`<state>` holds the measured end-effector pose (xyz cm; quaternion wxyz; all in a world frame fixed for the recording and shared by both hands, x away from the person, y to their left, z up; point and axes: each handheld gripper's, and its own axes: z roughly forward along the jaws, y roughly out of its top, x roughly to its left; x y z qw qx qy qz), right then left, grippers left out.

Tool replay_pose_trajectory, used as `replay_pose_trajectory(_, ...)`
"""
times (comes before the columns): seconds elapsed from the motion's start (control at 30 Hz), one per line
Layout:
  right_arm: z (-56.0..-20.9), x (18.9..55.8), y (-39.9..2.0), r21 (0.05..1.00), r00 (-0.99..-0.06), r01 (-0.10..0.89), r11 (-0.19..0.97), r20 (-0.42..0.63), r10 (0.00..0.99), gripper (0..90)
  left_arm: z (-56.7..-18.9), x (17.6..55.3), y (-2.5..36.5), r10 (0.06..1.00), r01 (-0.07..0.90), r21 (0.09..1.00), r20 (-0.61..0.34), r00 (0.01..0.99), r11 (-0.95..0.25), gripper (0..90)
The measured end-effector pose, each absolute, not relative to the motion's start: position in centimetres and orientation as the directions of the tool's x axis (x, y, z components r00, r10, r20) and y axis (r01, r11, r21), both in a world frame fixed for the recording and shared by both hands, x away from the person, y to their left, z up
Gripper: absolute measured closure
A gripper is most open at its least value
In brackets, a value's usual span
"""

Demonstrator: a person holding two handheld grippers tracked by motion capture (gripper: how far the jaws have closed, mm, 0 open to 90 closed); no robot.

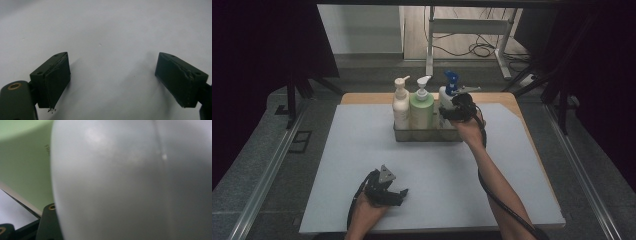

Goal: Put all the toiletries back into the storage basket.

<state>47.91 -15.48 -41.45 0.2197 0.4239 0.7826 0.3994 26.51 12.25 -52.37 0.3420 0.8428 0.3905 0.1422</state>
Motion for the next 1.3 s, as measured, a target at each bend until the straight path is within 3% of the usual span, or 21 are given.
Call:
replay_pose_trajectory(0.2,-41.4,48.1,-15.8,0.808,-0.547,0.501,0.309,0.018,0.837,35.6,-52.4,26.5,12.3,0.755,0.561,0.688,-0.027,0.655,-0.461,12.6)
replay_pose_trajectory(0.5,-41.1,48.0,-15.8,0.817,-0.557,0.503,0.282,0.057,0.829,14.4,-52.4,26.5,12.2,0.756,0.561,0.687,-0.027,0.654,-0.461,12.6)
replay_pose_trajectory(1.3,-41.0,44.5,-19.5,0.800,-0.654,0.464,0.379,0.021,0.756,14.6,-52.4,26.5,12.2,0.756,0.561,0.689,-0.029,0.653,-0.458,12.6)
